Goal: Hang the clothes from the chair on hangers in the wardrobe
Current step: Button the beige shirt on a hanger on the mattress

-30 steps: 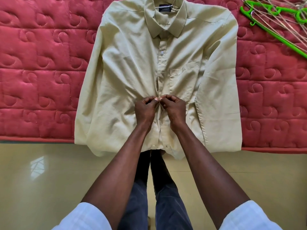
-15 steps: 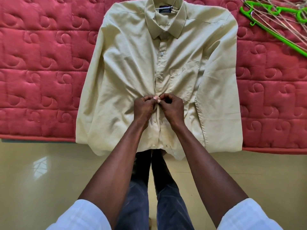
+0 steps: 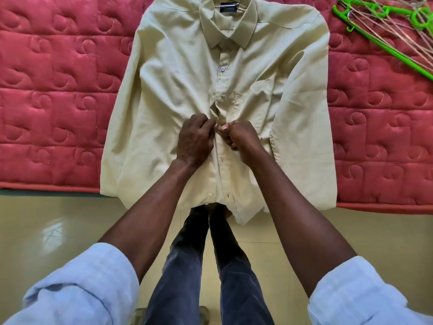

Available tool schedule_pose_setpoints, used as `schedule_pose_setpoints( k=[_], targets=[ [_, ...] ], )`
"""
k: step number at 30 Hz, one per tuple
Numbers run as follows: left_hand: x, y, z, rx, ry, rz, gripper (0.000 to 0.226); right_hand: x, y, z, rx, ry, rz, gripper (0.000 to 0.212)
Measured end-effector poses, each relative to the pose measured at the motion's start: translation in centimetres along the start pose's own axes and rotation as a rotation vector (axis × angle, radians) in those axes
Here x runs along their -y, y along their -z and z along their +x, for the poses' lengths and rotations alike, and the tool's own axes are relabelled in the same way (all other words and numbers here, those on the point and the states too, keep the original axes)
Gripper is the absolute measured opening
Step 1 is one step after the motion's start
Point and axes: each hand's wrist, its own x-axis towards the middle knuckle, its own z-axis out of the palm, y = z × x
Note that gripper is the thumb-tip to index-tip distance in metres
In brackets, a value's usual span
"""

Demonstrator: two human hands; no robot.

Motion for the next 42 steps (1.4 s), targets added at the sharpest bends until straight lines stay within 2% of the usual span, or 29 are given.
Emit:
schedule_pose_setpoints(
  k=[2,4,6,8,12,16,21,27,33,36,38,42],
  targets=[
    [-0.3,-0.1,-0.6,-0.046,0.204,0.003,0.014,-0.9,-0.2,-0.4,-0.092,0.058,0.104,0.016],
    [-0.7,0.5,-1.8,-0.119,0.417,-0.091,0.024,-2.4,-0.1,-1.5,-0.178,0.134,0.240,0.010],
    [-1.8,1.7,-4.0,-0.169,0.531,-0.234,0.023,-4.8,0.2,-3.1,-0.300,0.241,0.159,0.006],
    [-3.1,2.8,-6.7,-0.093,0.594,-0.396,0.016,-7.3,0.2,-5.2,-0.389,0.322,-0.039,0.007],
    [-4.6,3.7,-11.4,0.130,0.576,-0.543,0.009,-11.0,-1.5,-8.3,-0.348,0.441,-0.233,0.011],
    [-4.4,3.5,-11.2,0.156,0.645,-0.549,0.010,-11.4,-3.0,-8.0,-0.402,0.495,-0.476,0.017],
    [-4.5,3.2,-9.0,0.245,0.804,-0.492,0.025,-10.6,-3.5,-7.4,-0.465,0.473,-0.736,0.027],
    [-2.5,3.0,-8.5,0.273,0.986,-0.757,0.019,-10.5,-3.3,-7.6,-0.470,0.468,-0.769,0.026],
    [-2.8,2.8,-9.1,0.250,0.984,-0.784,0.015,-10.4,-3.6,-7.5,-0.434,0.479,-0.809,0.035],
    [-3.0,3.2,-9.3,0.229,1.008,-0.885,0.013,-10.9,-3.3,-7.3,-0.416,0.504,-0.835,0.042],
    [-2.9,3.5,-9.5,0.226,1.042,-1.001,0.020,-11.3,-3.1,-7.4,-0.425,0.535,-0.833,0.047],
    [-2.4,4.0,-10.0,0.278,0.977,-1.067,0.025,-11.4,-3.0,-7.2,-0.393,0.594,-0.812,0.034]
  ],
)
